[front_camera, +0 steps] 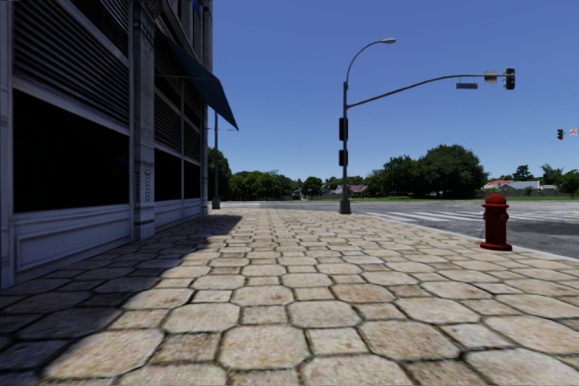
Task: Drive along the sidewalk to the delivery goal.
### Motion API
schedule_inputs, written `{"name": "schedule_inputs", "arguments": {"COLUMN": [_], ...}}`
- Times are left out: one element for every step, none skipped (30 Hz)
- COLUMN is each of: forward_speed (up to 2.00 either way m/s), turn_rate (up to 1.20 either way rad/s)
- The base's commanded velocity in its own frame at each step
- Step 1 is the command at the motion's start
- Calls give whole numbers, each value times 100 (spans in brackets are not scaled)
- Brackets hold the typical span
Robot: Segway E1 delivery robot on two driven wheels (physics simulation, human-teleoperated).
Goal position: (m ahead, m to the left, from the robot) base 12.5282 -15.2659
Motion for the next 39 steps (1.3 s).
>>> {"name": "schedule_inputs", "arguments": {"forward_speed": [200, 200, 200, 200, 200, 200, 200, 200, 200, 200, 200, 200, 200, 200, 200, 200, 200, 200, 200, 200, 200, 200, 200, 200, 200, 200, 200, 200, 200, 200, 200, 200, 200, 200, 200, 200, 200, 200, 200], "turn_rate": [0, 0, 0, 0, 0, 0, 0, 0, 0, 0, 0, 0, 0, 0, 0, 0, 0, 0, 0, 0, 0, 0, 0, 0, 0, 0, 0, 0, 0, 0, 0, 0, 0, 0, 0, 0, 0, 0, 0]}}
